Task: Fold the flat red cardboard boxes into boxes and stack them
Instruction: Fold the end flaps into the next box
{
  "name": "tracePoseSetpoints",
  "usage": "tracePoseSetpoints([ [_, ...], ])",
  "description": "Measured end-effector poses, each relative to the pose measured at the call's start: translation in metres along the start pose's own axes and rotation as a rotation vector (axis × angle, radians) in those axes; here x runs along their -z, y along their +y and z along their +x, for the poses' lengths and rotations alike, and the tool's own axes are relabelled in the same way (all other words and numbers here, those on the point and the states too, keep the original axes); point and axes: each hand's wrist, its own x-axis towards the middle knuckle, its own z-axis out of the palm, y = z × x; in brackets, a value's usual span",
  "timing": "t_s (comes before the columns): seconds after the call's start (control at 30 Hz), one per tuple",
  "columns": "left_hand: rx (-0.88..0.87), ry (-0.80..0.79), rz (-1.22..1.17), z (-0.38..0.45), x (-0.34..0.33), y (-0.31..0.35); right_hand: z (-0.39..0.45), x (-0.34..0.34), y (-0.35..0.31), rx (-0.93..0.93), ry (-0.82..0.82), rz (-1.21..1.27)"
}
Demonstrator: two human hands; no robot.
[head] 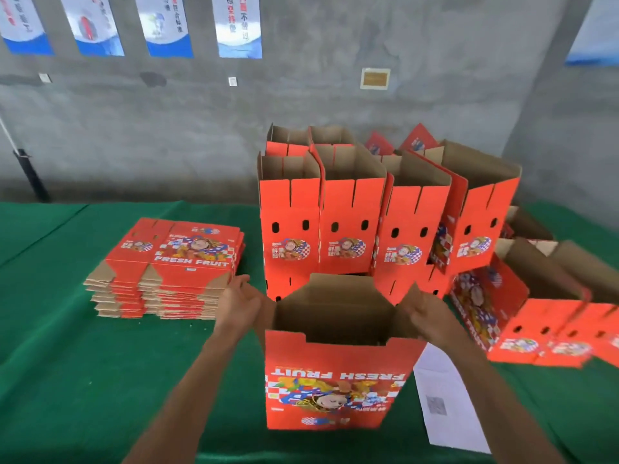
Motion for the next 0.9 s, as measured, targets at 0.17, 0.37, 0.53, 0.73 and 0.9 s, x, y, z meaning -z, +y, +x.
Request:
tracePoseSetpoints([
  [0.17, -0.294, 0.061, 0.083, 0.002, -0.036, -0.020, 0.002, 0.003, 0.034, -0.078, 0.116, 0.212],
  [0.37, -0.562, -0.172, -0.043, -0.014, -0.027, -0.040, 0.011, -0.012, 0.053, -0.154, 0.251, 0.203],
  [0.53, -0.248, -0.438, -0.382, -0.034, -0.006, -0.065, 0.020, -0.018, 0.049, -0.158, 0.317, 0.135],
  [0.73, -0.574, -0.378, -0.058, -0.047, -0.007, -0.072, 0.016, -0.016, 0.045, -0.168, 0.266, 0.137],
  [0.9, -0.433, -0.289, 0.110, -0.044, -0.025, -0.042, 0.007, -0.003, 0.033, -0.067, 0.134, 0.238],
])
